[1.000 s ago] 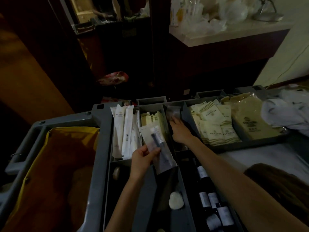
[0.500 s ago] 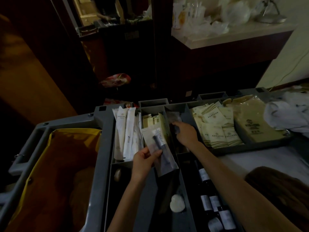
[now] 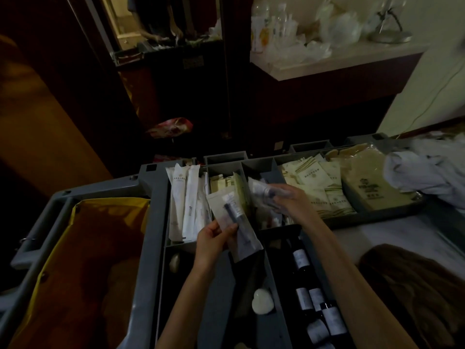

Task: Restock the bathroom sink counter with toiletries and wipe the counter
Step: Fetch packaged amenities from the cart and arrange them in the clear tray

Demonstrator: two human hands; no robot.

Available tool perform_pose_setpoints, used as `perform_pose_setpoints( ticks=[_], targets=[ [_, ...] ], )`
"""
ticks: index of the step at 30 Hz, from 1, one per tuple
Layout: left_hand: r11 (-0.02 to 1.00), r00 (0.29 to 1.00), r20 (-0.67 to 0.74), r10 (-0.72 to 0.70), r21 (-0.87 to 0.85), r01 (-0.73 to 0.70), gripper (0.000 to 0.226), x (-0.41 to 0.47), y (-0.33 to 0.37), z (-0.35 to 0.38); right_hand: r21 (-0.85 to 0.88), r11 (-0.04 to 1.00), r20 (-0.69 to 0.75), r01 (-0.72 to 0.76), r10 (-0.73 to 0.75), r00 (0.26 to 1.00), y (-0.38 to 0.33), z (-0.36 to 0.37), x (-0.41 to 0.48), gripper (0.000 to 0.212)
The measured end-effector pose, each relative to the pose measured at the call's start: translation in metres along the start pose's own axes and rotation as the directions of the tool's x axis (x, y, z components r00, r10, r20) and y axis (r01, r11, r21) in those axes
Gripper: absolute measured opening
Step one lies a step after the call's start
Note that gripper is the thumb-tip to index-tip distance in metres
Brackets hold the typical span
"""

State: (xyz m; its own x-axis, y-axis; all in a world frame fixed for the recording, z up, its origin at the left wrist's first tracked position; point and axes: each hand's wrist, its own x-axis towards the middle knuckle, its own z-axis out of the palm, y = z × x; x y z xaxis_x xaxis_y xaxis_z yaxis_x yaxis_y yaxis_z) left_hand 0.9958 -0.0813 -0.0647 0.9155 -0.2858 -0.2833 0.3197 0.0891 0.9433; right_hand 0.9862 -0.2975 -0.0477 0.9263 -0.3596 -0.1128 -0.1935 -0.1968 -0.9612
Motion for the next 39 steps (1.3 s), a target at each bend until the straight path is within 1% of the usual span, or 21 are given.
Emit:
perform_pose_setpoints(
  ticks=[2,3,4,6,7,9,10,11,14,16,18,21,23,25,27,29,30,35,37,39],
  targets=[
    [1.000,1.000,-0.005,-0.003,-0.022,0.003,0.010,-0.001,0.001,0.001,0.198,0.980,0.017,-0.014,0.011,1.000,0.000,-0.004,-0.008,0.024],
    [1.000,1.000,-0.011,-0.003,-0.031,0.002,0.010,-0.003,0.002,0.002,0.293,0.956,0.044,-0.025,0.013,0.999,0.000,-0.006,-0.011,0.018],
    [0.999,1.000,-0.018,-0.001,-0.039,0.000,0.010,-0.004,0.002,0.003,0.384,0.922,0.067,-0.045,0.021,0.998,0.000,-0.005,-0.014,0.018],
    [0.998,0.999,-0.043,0.001,-0.064,-0.004,0.014,-0.008,0.002,0.006,0.502,0.864,0.054,-0.043,0.018,0.998,-0.001,-0.003,-0.020,0.047],
    [0.997,0.999,-0.050,0.005,-0.075,-0.009,0.016,-0.008,0.002,0.008,0.552,0.833,0.049,-0.029,0.002,0.999,0.000,-0.001,-0.024,0.056],
    [0.997,0.999,-0.042,0.023,-0.078,-0.026,0.018,-0.009,0.004,0.012,0.634,0.773,0.103,-0.030,-0.047,0.994,0.012,0.006,-0.032,0.059],
    [0.997,0.999,-0.038,0.037,-0.064,-0.039,0.019,-0.010,0.006,0.014,0.638,0.769,0.140,-0.044,-0.060,0.988,0.016,0.009,-0.037,0.058],
    [0.997,0.998,-0.038,0.054,-0.045,-0.056,0.019,-0.010,0.008,0.016,0.610,0.791,0.149,-0.046,-0.058,0.987,0.019,0.011,-0.042,0.058],
    [0.993,0.993,-0.032,0.112,-0.023,-0.113,0.021,-0.014,0.016,0.019,0.602,0.798,0.122,-0.030,-0.055,0.991,0.017,0.015,-0.052,0.046],
    [0.990,0.990,-0.032,0.141,-0.019,-0.141,0.023,-0.015,0.019,0.018,0.596,0.801,0.130,-0.050,-0.034,0.991,0.014,0.015,-0.058,0.045],
    [0.988,0.987,-0.050,0.156,-0.007,-0.156,0.027,-0.018,0.019,0.017,0.531,0.845,0.129,-0.067,-0.002,0.992,0.014,0.015,-0.062,0.041],
    [0.981,0.981,-0.027,0.194,0.026,-0.193,0.030,-0.023,0.018,0.015,0.372,0.924,0.141,-0.084,0.034,0.990,0.011,0.016,-0.070,0.026],
    [0.972,0.974,0.001,0.228,0.051,-0.228,0.028,-0.028,0.015,0.014,0.310,0.943,0.169,-0.118,0.068,0.983,0.011,0.019,-0.076,0.020],
    [0.965,0.968,0.027,0.249,0.077,-0.251,0.033,-0.031,0.009,0.014,0.282,0.948,0.175,-0.148,0.101,0.979,0.014,0.021,-0.081,0.016],
    [0.954,0.961,0.042,0.274,0.114,-0.277,0.036,-0.034,0.004,0.015,0.346,0.925,0.146,-0.155,0.110,0.983,0.014,0.023,-0.087,0.014],
    [0.954,0.961,0.050,0.273,0.117,-0.277,0.037,-0.039,0.001,0.018,0.424,0.894,0.113,-0.143,0.105,0.988,0.014,0.024,-0.092,0.016],
    [0.957,0.963,0.051,0.266,0.109,-0.270,0.038,-0.041,-0.001,0.019,0.435,0.890,0.101,-0.136,0.102,0.990,0.013,0.024,-0.095,0.017],
    [0.972,0.974,0.041,0.221,0.074,-0.223,0.039,-0.056,-0.013,0.010,0.424,0.898,0.087,-0.114,0.084,0.993,0.014,0.032,-0.112,0.029],
    [0.976,0.978,0.038,0.204,0.074,-0.206,0.038,-0.064,-0.017,0.003,0.409,0.905,0.074,-0.115,0.093,0.993,0.017,0.037,-0.123,0.030],
    [0.982,0.982,0.040,0.182,0.038,-0.183,0.037,-0.076,-0.019,-0.003,0.398,0.911,0.059,-0.110,0.094,0.994,0.017,0.041,-0.135,0.029]
  ],
)
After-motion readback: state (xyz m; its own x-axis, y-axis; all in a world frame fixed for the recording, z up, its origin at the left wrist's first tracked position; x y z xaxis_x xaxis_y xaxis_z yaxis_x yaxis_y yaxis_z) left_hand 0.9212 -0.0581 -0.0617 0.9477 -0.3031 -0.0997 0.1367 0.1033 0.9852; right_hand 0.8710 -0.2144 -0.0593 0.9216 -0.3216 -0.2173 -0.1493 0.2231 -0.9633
